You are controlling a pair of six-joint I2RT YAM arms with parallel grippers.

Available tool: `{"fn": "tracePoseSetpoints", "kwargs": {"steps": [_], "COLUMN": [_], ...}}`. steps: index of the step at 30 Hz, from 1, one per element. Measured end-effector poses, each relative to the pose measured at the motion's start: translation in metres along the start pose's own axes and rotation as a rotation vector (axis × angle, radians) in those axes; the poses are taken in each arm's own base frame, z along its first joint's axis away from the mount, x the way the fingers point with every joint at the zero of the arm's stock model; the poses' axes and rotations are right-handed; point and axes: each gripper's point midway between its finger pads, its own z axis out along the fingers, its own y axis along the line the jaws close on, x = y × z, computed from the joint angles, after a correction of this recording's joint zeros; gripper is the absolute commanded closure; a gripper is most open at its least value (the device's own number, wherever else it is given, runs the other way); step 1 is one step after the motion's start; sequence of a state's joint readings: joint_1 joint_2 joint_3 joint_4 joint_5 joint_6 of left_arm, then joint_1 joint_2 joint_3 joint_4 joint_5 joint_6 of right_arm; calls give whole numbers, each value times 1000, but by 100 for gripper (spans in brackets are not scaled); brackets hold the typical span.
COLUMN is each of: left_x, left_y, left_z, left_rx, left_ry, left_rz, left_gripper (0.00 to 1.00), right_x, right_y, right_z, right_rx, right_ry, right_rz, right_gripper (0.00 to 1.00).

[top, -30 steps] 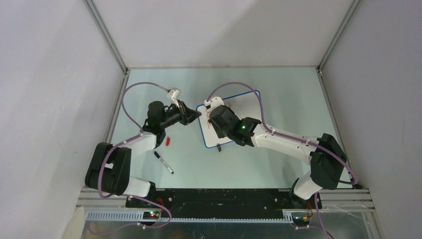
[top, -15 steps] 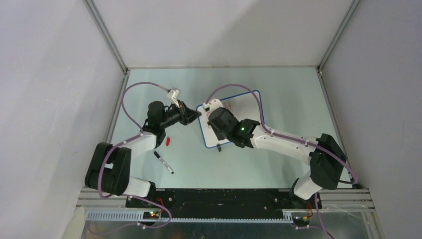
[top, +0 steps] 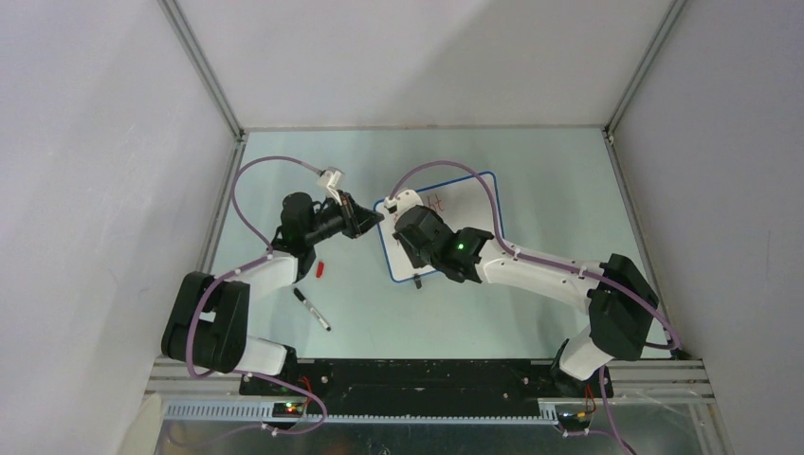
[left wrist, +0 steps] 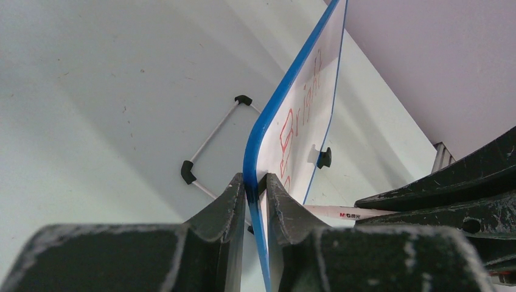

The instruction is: Write a sentence on the whiteboard

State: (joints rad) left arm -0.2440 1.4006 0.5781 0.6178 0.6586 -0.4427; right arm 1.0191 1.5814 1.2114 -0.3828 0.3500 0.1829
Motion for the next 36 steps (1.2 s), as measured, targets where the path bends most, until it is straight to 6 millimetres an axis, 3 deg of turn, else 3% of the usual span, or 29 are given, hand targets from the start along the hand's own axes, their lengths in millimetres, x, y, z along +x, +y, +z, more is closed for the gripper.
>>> {"fn": "tracePoseSetpoints", "kwargs": {"steps": [23, 27, 32, 36], "left_x": [0, 0, 0, 0], "left_y": [0, 0, 0, 0], "left_z": [0, 0, 0, 0], "left_rx": [0, 1, 1, 1], "left_ry": [0, -1, 0, 0], "left_rz": [0, 1, 1, 1], "left_gripper": [80, 80, 80, 81], "right_x": [2, -9, -32, -47], "right_y": [10, 7, -7, -23], "right_z": [1, -14, -53, -64], "right_rx": [-29, -42, -76, -60], "right_ry": [3, -39, -141, -199], "right_rz": [-10, 4, 55, 89], "right_gripper": [100, 100, 100, 100]}}
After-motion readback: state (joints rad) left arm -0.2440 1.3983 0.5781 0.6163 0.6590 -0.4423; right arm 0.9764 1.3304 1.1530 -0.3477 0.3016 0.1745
